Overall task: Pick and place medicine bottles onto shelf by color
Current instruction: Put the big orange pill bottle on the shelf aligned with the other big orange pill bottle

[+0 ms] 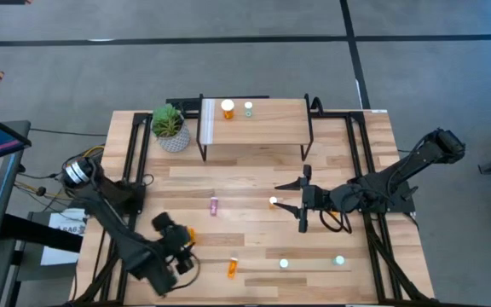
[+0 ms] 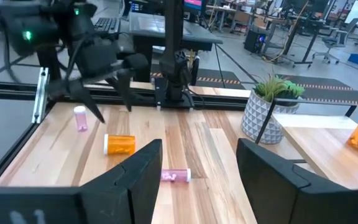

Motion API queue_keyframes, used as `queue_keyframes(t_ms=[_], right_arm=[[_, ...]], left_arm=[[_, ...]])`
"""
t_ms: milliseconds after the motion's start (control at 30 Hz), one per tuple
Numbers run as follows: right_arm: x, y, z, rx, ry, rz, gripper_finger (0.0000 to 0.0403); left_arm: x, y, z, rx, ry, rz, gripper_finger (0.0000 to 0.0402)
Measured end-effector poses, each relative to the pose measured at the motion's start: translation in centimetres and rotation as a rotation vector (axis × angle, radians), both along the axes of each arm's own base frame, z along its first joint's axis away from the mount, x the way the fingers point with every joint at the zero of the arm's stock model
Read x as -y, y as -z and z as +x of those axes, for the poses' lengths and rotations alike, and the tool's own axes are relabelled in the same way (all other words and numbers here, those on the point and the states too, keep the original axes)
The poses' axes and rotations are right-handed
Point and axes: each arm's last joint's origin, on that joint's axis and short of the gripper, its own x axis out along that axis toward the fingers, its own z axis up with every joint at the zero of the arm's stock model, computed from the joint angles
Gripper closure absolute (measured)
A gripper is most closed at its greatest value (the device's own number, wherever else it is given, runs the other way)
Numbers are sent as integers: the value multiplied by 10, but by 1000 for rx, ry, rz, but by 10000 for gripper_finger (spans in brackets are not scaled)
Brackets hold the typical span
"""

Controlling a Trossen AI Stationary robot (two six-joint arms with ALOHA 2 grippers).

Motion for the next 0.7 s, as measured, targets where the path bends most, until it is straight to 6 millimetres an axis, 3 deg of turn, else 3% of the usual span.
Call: queue_keyframes(t_ms=[133, 300, 533, 700], right_arm=[[0, -1, 0, 6, 0, 3, 173], [0, -1, 0, 10, 0, 4, 173], [0, -1, 0, 11, -1, 1, 173], [0, -2, 0, 13, -1, 1, 173]], left_arm=[[2, 7, -23, 138, -128, -166, 152], [8, 33, -39, 237, -284, -341, 152], [9, 65, -32, 144, -366, -382, 152], [4, 76, -23, 60, -341, -333, 152]])
